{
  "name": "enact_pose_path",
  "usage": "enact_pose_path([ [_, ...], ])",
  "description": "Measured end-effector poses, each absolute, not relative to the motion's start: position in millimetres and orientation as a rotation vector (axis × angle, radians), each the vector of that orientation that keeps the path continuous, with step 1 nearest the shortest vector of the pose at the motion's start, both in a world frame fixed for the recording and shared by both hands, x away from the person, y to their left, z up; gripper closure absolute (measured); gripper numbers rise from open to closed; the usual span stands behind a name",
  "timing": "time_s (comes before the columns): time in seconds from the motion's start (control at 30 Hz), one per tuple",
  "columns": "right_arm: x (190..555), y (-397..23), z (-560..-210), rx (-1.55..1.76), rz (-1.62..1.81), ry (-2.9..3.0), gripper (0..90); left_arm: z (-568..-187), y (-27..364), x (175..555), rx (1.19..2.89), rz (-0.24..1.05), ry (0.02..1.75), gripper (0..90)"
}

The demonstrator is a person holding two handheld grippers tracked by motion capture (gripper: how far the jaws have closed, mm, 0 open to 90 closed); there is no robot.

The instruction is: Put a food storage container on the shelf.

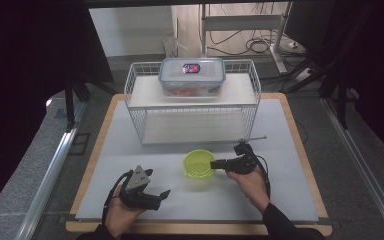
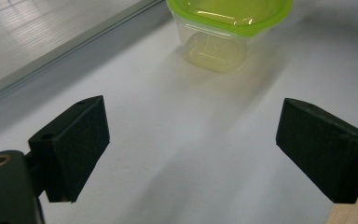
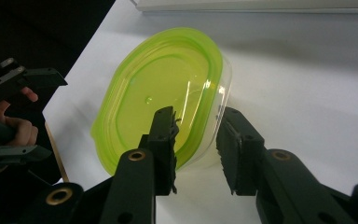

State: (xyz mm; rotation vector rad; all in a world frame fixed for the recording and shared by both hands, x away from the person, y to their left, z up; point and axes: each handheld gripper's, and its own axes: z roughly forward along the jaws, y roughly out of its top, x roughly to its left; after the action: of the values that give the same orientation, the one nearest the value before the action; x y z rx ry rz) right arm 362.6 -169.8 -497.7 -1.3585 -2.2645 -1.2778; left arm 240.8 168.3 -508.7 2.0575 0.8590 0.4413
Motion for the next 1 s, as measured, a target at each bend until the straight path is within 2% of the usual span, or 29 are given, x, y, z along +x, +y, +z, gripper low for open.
enact_pose_path([
  [0.43,390.2,-157.0,-494.7,-1.339,-1.245,-2.278,64.1,-509.3,168.0,241.0,2.064,0.441,0.855,9.3],
  [0.57,397.6,-156.6,-495.5,-1.316,-1.241,-2.259,68.1,-509.8,167.9,241.3,2.066,0.438,0.856,9.3],
  [0.63,399.2,-158.2,-496.3,-1.317,-1.234,-2.236,74.2,-509.8,168.0,241.4,2.067,0.436,0.855,9.4],
  [1.0,403.4,-159.4,-500.3,-1.274,-1.212,-2.18,80.2,-510.4,167.2,241.9,2.076,0.437,0.854,9.4],
])
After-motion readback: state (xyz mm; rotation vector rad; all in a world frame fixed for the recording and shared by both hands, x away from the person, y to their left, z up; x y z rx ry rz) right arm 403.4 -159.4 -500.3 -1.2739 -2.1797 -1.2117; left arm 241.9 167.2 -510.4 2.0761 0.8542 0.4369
